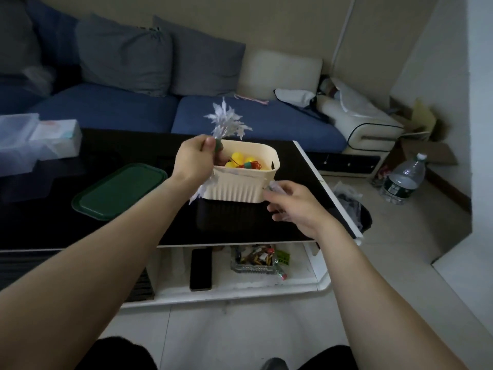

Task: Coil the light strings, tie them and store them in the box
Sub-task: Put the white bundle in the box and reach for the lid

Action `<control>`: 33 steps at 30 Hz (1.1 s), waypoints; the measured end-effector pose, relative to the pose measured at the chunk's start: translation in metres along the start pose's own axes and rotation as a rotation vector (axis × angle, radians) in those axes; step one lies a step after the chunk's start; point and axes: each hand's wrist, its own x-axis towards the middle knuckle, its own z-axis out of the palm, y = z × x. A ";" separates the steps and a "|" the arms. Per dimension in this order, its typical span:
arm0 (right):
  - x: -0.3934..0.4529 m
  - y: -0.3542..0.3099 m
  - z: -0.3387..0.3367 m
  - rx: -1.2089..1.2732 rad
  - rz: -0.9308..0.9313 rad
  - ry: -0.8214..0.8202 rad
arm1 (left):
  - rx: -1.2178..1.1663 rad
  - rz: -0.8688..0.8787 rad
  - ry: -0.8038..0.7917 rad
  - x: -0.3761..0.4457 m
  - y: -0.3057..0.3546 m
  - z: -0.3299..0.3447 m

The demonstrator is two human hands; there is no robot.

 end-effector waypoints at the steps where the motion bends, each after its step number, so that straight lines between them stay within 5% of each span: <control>1: 0.012 -0.007 0.001 0.034 -0.011 -0.010 | 0.086 0.068 -0.014 0.016 0.005 0.001; 10: 0.117 -0.054 0.010 -0.110 -0.085 0.117 | 0.681 0.289 -0.145 0.117 -0.007 0.042; 17: 0.150 -0.023 0.024 -0.615 -0.447 0.287 | 1.176 0.294 -0.375 0.119 -0.048 0.067; 24: 0.167 -0.015 0.032 -0.727 -0.399 0.231 | 1.004 0.114 -0.503 0.128 -0.065 0.065; 28: 0.170 -0.031 0.023 -0.974 -0.429 0.335 | 1.201 0.192 -0.395 0.134 -0.066 0.045; 33: 0.176 -0.036 0.027 -1.142 -0.404 0.345 | 1.181 0.007 -0.324 0.132 -0.070 0.027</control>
